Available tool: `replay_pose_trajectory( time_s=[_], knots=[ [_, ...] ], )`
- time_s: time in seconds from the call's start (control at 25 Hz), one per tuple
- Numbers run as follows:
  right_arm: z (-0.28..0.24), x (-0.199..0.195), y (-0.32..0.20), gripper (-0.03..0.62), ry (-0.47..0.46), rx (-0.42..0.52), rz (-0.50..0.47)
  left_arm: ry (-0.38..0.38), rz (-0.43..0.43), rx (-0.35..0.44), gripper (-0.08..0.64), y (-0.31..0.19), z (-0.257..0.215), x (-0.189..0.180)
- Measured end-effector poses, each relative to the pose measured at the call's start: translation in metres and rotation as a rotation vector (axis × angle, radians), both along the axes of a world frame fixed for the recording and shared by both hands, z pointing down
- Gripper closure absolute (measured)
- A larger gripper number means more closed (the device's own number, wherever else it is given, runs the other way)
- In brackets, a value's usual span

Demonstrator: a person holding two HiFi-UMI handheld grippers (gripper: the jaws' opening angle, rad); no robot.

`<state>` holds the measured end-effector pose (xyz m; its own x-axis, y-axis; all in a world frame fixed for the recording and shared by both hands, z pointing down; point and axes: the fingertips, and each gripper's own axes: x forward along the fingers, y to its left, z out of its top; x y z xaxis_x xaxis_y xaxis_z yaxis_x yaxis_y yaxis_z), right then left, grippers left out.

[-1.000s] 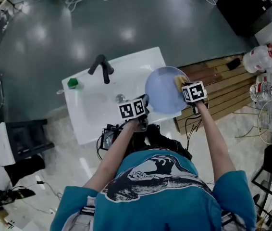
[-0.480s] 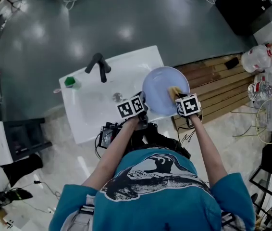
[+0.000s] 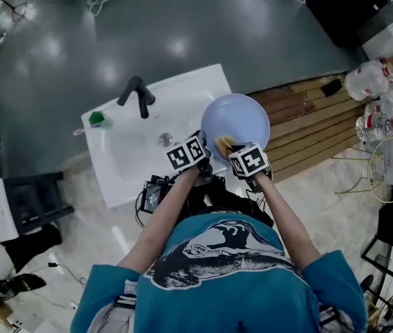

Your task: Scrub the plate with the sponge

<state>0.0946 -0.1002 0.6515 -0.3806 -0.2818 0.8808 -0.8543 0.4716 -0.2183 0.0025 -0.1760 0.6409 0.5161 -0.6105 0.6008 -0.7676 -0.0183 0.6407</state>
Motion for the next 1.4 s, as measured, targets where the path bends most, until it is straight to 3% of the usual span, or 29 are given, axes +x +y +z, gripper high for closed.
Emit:
replay_pose_trajectory(
  time_s=[0.28, 0.68, 0.84, 1.16, 1.4],
  knots=[
    [0.002, -0.036, -0.016, 0.560, -0.034, -0.027, -0.051, -0.014, -0.014, -0.014, 0.529, 0.003, 0.004, -0.003],
    [-0.006, -0.031, -0.019, 0.558, -0.106, 0.011, -0.010, 0.044, 0.013, -0.005, 0.506, 0.002, -0.004, -0.002],
    [-0.022, -0.028, -0.019, 0.558, -0.180, 0.062, 0.025, 0.024, 0.073, 0.070, 0.418, 0.002, -0.022, -0.007],
    [-0.081, -0.013, -0.019, 0.558, -0.381, 0.214, 0.093, -0.061, 0.168, 0.270, 0.437, 0.024, -0.081, -0.007],
    [-0.105, -0.006, -0.004, 0.558, -0.476, 0.264, 0.102, -0.015, 0.197, 0.342, 0.442, 0.062, -0.110, 0.003]
  ],
)
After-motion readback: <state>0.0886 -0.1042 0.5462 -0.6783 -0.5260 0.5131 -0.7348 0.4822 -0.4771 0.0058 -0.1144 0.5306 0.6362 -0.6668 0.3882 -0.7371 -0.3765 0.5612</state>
